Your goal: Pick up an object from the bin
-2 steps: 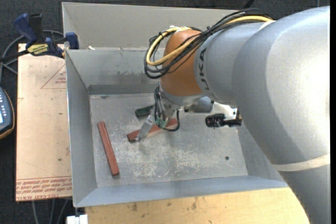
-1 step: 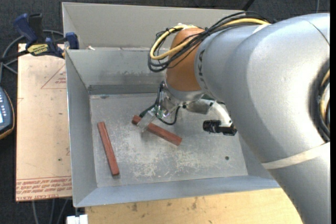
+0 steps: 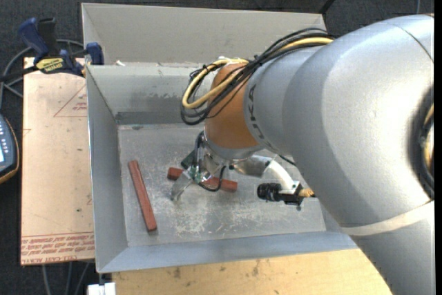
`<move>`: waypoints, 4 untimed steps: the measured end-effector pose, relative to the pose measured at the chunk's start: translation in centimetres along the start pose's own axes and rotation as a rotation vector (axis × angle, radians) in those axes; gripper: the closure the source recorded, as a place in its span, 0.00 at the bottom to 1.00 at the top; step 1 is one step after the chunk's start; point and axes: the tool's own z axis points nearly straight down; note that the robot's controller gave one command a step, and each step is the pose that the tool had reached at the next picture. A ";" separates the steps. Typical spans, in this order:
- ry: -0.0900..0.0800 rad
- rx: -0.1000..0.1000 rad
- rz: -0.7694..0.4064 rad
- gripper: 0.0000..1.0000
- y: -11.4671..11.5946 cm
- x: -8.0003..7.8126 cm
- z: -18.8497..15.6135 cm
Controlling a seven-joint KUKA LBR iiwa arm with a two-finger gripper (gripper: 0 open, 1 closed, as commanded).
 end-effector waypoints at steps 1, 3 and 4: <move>-0.004 -0.002 0.003 1.00 0.0 -0.3 -0.1; -0.008 -0.008 -0.105 1.00 -8.5 0.7 -9.1; -0.003 -0.001 -0.103 0.00 -8.6 0.8 -8.6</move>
Offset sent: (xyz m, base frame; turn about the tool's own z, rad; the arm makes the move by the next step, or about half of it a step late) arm 0.0000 0.0000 0.0000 0.0000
